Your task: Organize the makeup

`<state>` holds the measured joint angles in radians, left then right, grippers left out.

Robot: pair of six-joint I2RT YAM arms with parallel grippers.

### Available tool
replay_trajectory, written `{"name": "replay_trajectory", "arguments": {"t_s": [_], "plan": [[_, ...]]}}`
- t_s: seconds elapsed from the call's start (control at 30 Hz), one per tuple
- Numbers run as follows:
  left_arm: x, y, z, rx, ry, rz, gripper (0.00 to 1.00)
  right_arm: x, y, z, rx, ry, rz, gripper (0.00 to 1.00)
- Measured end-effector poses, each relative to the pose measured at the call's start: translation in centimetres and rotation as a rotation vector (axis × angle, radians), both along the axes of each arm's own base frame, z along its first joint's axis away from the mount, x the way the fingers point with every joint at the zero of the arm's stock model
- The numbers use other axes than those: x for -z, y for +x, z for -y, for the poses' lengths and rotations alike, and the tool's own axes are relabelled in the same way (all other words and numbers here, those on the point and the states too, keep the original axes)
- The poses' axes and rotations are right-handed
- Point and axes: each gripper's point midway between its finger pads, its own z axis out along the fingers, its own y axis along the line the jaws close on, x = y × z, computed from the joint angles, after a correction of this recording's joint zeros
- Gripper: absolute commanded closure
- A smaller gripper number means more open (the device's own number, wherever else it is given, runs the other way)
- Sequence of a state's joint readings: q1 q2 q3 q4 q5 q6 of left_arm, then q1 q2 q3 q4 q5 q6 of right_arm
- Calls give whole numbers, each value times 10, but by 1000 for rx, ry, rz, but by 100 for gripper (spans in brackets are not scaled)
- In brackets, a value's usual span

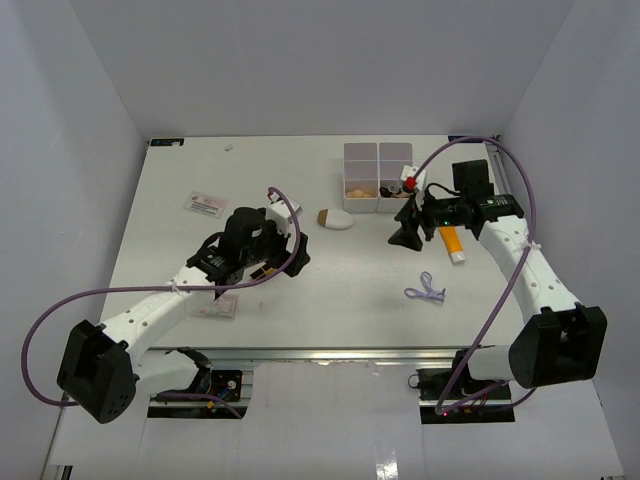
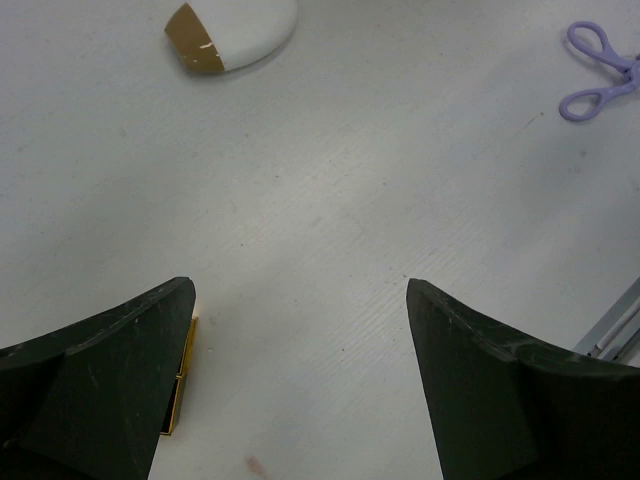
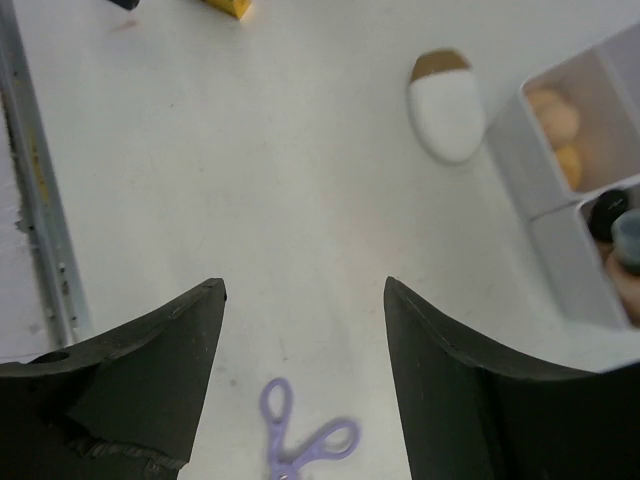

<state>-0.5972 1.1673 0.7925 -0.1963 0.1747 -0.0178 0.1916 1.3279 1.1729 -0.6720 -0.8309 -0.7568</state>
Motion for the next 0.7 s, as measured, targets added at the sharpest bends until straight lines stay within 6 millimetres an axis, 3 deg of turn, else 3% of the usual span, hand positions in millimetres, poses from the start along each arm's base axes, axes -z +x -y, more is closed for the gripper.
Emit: {"name": "replay_trajectory", "arguments": {"t_s": [0.13, 0.23, 0.4, 0.6, 0.7], "plan": [[15, -5, 6, 34, 3, -58, 2, 38, -27, 25, 44, 47, -146, 27], [23, -10, 10, 58, 2, -98, 2, 50, -42, 37, 75, 75, -202, 26], [25, -14, 13, 68, -12, -127, 2, 47, -38, 55, 131, 110, -186, 26], [21, -17, 10, 50, -21, -135, 2, 61, -30, 67, 171, 122, -237, 25], [13, -16, 7, 34, -29, -111, 2, 71, -26, 74, 202, 122, -276, 10]]}}
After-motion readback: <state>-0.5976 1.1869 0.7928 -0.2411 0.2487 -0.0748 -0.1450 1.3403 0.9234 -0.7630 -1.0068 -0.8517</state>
